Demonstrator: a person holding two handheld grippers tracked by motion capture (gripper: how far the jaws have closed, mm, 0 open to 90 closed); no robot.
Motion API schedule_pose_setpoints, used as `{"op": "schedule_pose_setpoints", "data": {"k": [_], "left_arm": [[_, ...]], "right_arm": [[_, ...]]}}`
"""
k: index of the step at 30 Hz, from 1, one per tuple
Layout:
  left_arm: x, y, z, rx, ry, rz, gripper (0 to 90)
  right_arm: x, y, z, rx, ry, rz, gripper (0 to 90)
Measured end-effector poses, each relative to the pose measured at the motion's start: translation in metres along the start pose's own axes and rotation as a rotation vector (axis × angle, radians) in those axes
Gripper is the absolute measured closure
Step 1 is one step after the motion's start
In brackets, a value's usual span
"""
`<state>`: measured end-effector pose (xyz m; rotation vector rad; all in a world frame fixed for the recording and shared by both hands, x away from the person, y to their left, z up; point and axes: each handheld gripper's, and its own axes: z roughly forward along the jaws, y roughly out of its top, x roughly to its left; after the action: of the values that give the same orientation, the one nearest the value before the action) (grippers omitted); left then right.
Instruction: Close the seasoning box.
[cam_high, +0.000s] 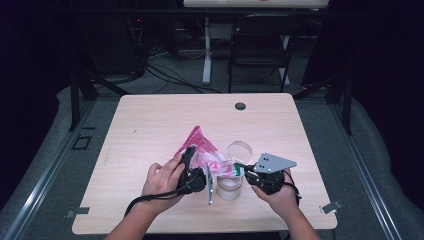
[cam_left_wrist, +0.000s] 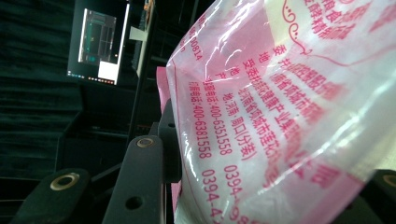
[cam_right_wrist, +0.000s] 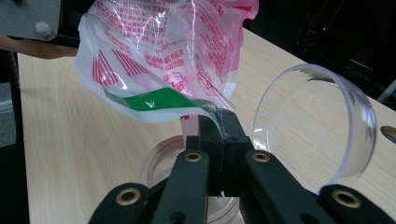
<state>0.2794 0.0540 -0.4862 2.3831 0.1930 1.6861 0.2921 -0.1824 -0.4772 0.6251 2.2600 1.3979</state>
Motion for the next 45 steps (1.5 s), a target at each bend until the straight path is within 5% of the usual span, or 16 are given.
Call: {"op": "schedule_pose_setpoints", "data": {"k": [13,45], "left_arm": [[-0.008,-0.009,0.001,0.002,-0.035,-0.110,65.4],[-0.018,-0.012,0.004,0.004,-0.094,-0.176,66.2]], "right_arm": [[0.004,0.002,0.004,0.000,0.006,-0.009,90.0],[0.005,0.005,0.004,-0.016,0.009,0.004,90.0]]}}
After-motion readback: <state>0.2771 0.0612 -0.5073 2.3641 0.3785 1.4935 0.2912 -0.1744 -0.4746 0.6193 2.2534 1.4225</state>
